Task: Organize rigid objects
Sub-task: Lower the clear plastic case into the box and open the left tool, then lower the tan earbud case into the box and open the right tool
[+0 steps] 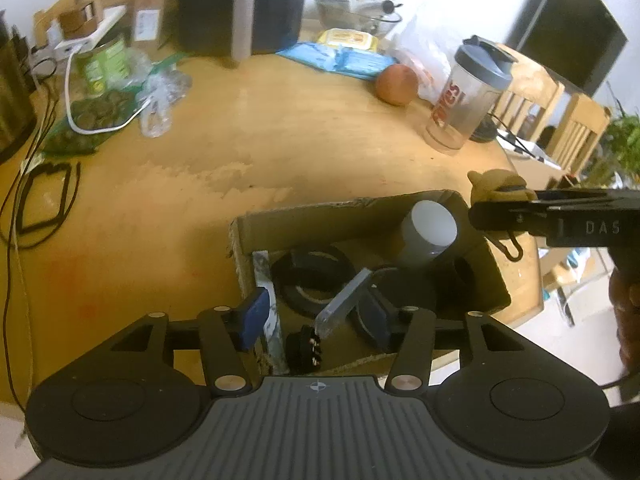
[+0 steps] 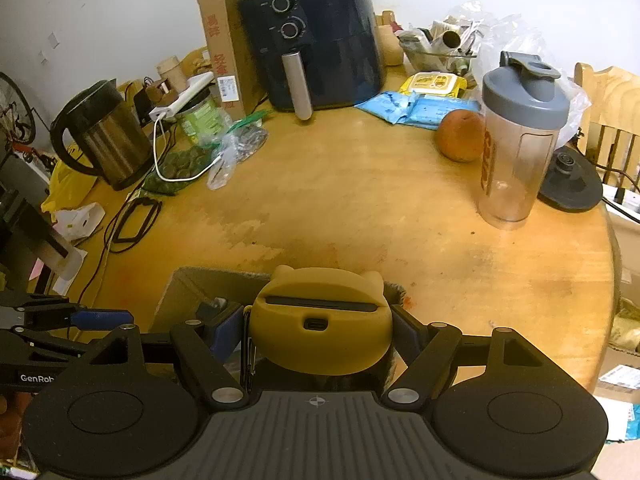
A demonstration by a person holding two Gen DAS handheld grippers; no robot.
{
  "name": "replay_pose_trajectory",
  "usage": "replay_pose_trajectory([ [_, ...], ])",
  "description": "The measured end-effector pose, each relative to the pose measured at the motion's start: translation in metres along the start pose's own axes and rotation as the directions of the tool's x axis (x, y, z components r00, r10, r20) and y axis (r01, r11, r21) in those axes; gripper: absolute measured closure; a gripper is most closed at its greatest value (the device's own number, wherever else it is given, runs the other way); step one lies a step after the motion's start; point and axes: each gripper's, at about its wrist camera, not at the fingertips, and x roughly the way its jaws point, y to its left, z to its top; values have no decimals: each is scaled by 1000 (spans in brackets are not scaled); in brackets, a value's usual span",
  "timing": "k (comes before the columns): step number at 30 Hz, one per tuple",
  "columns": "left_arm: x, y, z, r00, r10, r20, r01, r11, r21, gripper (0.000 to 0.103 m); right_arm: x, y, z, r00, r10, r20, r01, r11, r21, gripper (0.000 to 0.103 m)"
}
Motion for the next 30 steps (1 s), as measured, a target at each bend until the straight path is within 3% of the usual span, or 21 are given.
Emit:
replay_pose_trajectory([
  [17, -20, 15, -27, 998, 62, 33, -59, 995, -79, 49, 5, 31, -9, 999, 33, -29, -34, 998, -48, 24],
  [26, -31, 26, -34, 995, 87, 56, -80, 989, -123, 47, 12, 49, 6, 998, 64, -17, -66, 993, -98, 24],
  [30, -36, 32, -36, 992, 105, 72, -93, 985, -148, 37, 20, 56, 19, 998, 67, -18, -68, 991, -111, 23],
])
